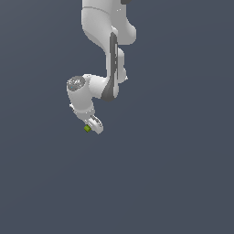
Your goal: Pick up the object and move it to a goal position.
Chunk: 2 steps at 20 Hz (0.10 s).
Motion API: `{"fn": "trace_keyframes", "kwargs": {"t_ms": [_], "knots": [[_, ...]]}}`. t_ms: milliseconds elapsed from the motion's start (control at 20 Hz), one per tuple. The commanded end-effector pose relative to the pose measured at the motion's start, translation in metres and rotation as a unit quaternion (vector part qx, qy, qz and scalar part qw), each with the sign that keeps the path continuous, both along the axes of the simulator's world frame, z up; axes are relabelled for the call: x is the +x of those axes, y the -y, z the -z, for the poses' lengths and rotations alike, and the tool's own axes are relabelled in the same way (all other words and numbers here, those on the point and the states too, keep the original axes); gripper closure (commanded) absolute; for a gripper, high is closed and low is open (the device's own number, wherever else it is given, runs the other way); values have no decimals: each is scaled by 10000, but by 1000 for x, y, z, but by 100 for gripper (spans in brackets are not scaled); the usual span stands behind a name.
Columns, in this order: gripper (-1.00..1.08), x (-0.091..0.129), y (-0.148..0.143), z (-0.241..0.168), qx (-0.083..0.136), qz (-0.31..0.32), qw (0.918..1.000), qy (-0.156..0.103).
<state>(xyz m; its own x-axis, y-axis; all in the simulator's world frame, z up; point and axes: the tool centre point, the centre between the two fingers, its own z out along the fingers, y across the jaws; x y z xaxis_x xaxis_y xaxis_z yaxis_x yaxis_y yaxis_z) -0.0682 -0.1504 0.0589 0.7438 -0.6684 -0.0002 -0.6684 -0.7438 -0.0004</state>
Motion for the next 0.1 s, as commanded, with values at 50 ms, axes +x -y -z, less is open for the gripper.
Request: {"fn": "trace_keyframes", "kwargs": {"t_ms": [50], "knots": [[108, -2, 4, -2, -2, -9, 10000, 0]]}}
